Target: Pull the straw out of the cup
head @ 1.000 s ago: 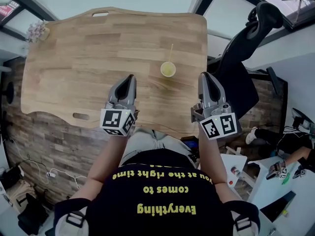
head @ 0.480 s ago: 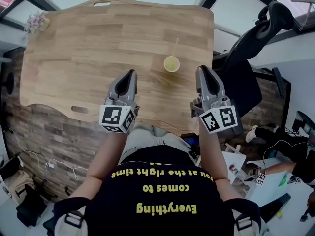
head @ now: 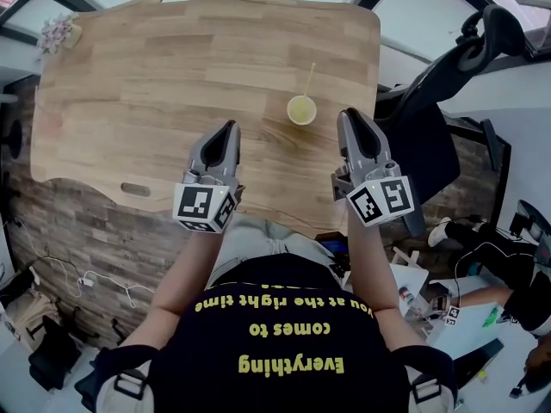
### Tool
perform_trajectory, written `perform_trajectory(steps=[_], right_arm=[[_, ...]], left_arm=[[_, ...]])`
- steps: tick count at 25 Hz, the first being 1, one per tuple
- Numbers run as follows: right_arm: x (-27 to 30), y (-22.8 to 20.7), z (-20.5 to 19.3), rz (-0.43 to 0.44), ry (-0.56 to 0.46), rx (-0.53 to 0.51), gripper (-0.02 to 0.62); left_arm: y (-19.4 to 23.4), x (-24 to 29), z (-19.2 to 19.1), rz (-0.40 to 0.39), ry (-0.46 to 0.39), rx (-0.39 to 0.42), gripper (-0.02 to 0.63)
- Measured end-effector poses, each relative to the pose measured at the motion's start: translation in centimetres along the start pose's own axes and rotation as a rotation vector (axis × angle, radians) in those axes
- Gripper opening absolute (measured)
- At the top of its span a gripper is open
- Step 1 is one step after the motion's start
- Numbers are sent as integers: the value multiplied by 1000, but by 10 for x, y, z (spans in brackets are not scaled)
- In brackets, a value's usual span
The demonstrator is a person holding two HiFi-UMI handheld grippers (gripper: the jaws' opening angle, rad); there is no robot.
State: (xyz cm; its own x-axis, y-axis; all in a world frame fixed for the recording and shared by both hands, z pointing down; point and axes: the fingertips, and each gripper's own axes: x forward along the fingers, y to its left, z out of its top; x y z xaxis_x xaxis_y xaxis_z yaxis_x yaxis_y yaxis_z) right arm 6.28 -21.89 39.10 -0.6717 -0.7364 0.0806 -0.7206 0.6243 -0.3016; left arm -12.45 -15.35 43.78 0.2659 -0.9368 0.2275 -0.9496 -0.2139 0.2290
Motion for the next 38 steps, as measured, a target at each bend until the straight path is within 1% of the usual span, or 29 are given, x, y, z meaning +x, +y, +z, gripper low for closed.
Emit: perform_trajectory(steps=[8, 17, 24, 29, 34, 38], right_arm=[[19, -12, -26, 10, 53, 24, 67], [45, -23, -53, 36, 117, 33, 91], [63, -26, -79, 64, 179, 58, 109], [74, -31, -101, 65, 235, 75, 132], [83, -38, -122, 55, 274, 114, 138], [89, -41, -136, 52, 318, 115, 152]], left_arm=[[6, 7, -12, 10, 26, -16, 0], [21, 7, -21, 51, 51, -33, 0], [26, 8, -27, 67, 68, -41, 0], [31, 8, -29, 76, 69, -47, 0], [36, 5, -31, 94, 73, -43, 0], [39, 4, -32, 100, 71, -46, 0]])
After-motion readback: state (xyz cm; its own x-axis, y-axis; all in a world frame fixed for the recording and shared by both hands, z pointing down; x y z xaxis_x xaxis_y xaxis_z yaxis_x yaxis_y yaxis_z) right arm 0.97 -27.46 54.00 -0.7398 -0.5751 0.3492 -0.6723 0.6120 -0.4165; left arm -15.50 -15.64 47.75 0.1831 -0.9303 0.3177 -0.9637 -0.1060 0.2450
